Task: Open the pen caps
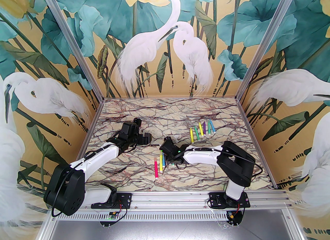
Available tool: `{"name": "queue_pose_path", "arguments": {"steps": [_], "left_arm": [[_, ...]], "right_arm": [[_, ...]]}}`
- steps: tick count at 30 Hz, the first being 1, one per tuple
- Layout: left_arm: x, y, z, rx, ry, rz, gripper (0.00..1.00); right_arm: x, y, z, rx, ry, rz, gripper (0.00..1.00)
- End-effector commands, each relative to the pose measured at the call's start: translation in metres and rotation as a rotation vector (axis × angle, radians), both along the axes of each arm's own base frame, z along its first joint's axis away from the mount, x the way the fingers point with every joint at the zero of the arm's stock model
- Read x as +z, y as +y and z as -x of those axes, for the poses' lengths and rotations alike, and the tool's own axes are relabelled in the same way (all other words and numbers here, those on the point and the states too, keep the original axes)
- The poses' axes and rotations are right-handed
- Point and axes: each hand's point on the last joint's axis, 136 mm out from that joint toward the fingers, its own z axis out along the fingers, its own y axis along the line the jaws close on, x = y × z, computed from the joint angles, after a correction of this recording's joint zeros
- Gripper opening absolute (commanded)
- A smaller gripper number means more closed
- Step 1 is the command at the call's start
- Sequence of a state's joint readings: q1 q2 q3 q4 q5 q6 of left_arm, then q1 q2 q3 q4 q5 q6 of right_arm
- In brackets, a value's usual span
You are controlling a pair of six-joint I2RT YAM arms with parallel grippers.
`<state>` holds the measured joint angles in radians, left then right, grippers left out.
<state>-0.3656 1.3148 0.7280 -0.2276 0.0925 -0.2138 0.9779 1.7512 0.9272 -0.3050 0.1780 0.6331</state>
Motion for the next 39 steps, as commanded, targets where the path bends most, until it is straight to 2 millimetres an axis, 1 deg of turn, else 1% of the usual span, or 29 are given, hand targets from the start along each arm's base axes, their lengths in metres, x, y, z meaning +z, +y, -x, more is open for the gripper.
{"name": "queue_pose_path", "arguments": {"steps": [1,6,12,18,23,28,32,39], "left_arm": [[0.006,-0.009,-0.001,-0.032,0.003,0.047,0.90],[0.008,-0.023,-0.001,-0.076,0.011,0.116,0.89],[0.018,-0.047,-0.001,-0.140,0.011,0.239,0.87],[0.033,-0.079,0.001,-0.217,-0.019,0.324,0.87],[0.049,-0.111,0.009,-0.326,-0.024,0.459,0.85],[0.053,-0.130,0.012,-0.379,-0.022,0.484,0.83],[0.057,-0.146,0.019,-0.439,-0.009,0.524,0.82],[0.058,-0.168,0.028,-0.512,0.005,0.542,0.80]], "right_arm": [[-0.003,-0.028,-0.011,-0.028,-0.021,0.000,0.14],[0.020,-0.038,-0.017,-0.026,-0.059,-0.093,0.12],[0.045,-0.047,-0.019,0.006,-0.133,-0.181,0.12],[0.070,-0.049,-0.018,0.045,-0.219,-0.242,0.12],[0.091,-0.048,-0.016,0.066,-0.284,-0.299,0.12],[0.100,-0.048,-0.016,0.079,-0.315,-0.319,0.12],[0.108,-0.045,-0.016,0.098,-0.336,-0.338,0.12],[0.115,-0.042,-0.015,0.122,-0.351,-0.356,0.12]]}}
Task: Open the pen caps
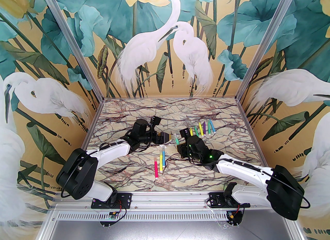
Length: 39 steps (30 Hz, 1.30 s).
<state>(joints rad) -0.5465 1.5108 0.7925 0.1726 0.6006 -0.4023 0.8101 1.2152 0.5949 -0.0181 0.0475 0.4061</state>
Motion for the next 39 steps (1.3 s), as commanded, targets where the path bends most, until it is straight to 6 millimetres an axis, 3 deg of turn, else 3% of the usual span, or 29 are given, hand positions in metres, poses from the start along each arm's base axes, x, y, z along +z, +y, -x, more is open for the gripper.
{"name": "queue_pose_path", "arguments": {"steps": [1,9,16,18,23,27,32,39], "left_arm": [[0.014,-0.016,0.001,-0.054,-0.022,0.049,0.79],[0.018,-0.033,0.001,-0.098,-0.012,0.078,0.71],[0.013,-0.049,0.003,-0.138,0.020,0.084,0.54],[0.011,-0.045,0.000,-0.109,0.014,0.064,0.57],[-0.006,-0.019,-0.017,0.028,-0.008,-0.117,0.67],[-0.022,0.010,-0.029,0.134,0.011,-0.247,0.67],[-0.026,0.046,-0.041,0.258,0.053,-0.269,0.67],[-0.027,0.091,-0.045,0.386,0.062,-0.308,0.71]], "right_arm": [[0.009,0.003,0.000,0.029,-0.034,-0.024,0.12],[0.015,0.005,0.002,0.045,-0.045,-0.035,0.10],[0.017,0.005,0.001,0.040,-0.051,-0.038,0.10],[0.013,0.003,0.001,0.036,-0.042,-0.025,0.10],[0.006,0.001,0.004,0.026,-0.016,-0.026,0.13],[0.005,0.000,0.004,0.022,-0.021,-0.027,0.16],[-0.002,0.004,-0.002,0.030,-0.017,0.006,0.27],[-0.020,0.003,-0.041,-0.007,0.063,0.067,0.34]]}}
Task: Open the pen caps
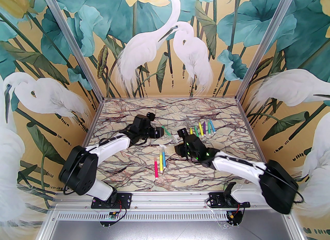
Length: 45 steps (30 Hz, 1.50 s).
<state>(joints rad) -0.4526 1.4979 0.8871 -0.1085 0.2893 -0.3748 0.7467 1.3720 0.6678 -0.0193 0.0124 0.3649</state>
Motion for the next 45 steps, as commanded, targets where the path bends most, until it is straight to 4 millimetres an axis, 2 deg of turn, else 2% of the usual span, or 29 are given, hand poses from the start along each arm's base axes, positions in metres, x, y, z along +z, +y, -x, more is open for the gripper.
{"name": "queue_pose_path", "arguments": {"steps": [1,4,8,14,18,27,32,38,42,45], "left_arm": [[-0.008,0.025,0.006,0.065,0.024,-0.057,0.71],[-0.010,0.037,0.010,0.085,0.032,-0.077,0.71],[-0.013,0.052,0.012,0.113,0.040,-0.085,0.70],[-0.016,0.066,0.010,0.130,0.040,-0.106,0.63],[-0.014,0.067,0.009,0.120,0.030,-0.126,0.60],[-0.006,0.060,0.000,0.086,0.010,-0.121,0.59],[-0.004,0.056,-0.002,0.064,0.007,-0.118,0.59],[-0.004,0.054,-0.003,0.038,0.009,-0.123,0.59],[-0.003,0.051,-0.004,0.023,0.009,-0.119,0.59],[-0.004,0.044,-0.003,-0.018,0.019,-0.104,0.59]], "right_arm": [[0.004,0.005,-0.022,0.008,0.010,0.005,0.34],[0.004,0.016,-0.038,0.035,0.003,0.023,0.35],[-0.012,0.028,-0.059,0.062,0.067,0.042,0.35],[-0.039,0.046,-0.070,0.119,0.148,0.057,0.37],[-0.055,0.045,-0.078,0.093,0.177,0.099,0.37],[-0.073,0.041,-0.089,0.081,0.192,0.160,0.36],[-0.084,0.036,-0.089,0.080,0.213,0.196,0.32],[-0.089,0.029,-0.082,0.077,0.234,0.232,0.23],[-0.087,0.018,-0.069,0.068,0.252,0.251,0.15],[-0.082,0.005,-0.052,0.059,0.280,0.257,0.12]]}}
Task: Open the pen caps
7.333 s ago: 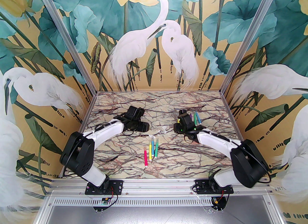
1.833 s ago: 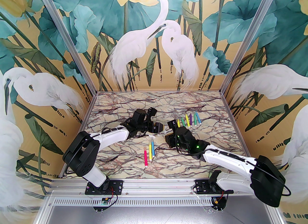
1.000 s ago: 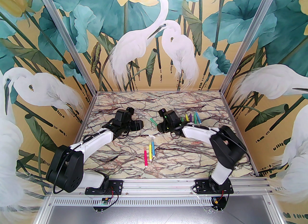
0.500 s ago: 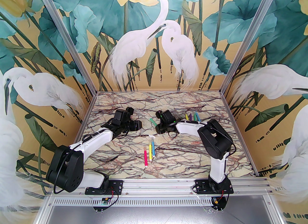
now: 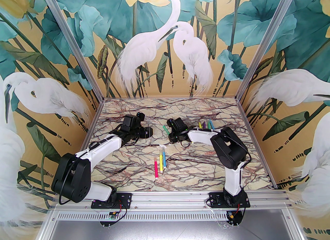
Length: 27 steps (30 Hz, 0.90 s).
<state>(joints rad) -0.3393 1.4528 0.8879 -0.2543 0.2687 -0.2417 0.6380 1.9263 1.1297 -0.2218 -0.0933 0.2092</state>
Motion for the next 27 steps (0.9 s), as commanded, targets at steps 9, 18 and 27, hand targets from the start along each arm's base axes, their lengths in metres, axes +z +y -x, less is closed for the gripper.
{"name": "queue_pose_path", "arguments": {"steps": [9,18,27], "left_arm": [[-0.005,-0.043,-0.003,-0.153,0.051,0.053,0.52],[-0.014,-0.115,-0.011,-0.307,0.086,0.172,0.34],[-0.026,-0.146,-0.014,-0.386,0.114,0.202,0.27]], "right_arm": [[0.005,-0.056,0.097,-0.024,0.163,0.057,0.13],[-0.002,-0.070,0.113,-0.063,0.163,0.062,0.19],[0.001,-0.075,0.110,-0.136,0.148,0.050,0.36]]}}
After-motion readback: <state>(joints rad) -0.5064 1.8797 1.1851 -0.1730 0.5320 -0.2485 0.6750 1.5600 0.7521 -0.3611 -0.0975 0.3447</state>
